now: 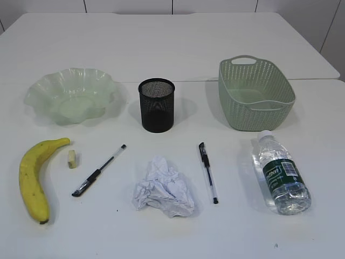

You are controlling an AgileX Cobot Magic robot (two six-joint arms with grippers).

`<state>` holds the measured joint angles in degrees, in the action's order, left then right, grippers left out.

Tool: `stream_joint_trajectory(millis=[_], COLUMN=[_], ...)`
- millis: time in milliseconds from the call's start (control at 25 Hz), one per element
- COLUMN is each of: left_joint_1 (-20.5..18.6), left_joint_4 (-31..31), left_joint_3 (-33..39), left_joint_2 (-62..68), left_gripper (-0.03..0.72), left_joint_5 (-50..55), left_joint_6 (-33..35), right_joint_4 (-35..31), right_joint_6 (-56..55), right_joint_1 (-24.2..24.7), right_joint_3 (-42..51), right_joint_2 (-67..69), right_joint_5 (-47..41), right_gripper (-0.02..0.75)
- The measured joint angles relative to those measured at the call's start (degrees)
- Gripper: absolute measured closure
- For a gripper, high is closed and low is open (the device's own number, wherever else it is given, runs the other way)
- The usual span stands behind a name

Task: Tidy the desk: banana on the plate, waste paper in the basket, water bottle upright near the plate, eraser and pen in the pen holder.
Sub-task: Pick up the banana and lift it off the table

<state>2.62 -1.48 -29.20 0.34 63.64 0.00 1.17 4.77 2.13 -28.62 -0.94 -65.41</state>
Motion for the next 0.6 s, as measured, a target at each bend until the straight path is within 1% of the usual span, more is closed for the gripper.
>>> stream_joint_trajectory(millis=[320, 600], left_joint_1=[0.0, 0.0], left_joint_4=[-0.1, -0.1], left_joint_3=[0.0, 0.0], left_joint_2=[0.0, 0.0], left_gripper=[0.204, 0.221], left_joint_5=[0.0, 0.0], left_joint_6=[0.0, 0.0], right_joint_4=[0.0, 0.0], right_joint_6=[0.0, 0.0], right_joint_1=[0.0, 0.0], right_joint_3=[0.0, 0.0], right_joint_2=[0.0, 0.0], right_joint_5=[0.0, 0.0], right_gripper=[0.189, 0.189])
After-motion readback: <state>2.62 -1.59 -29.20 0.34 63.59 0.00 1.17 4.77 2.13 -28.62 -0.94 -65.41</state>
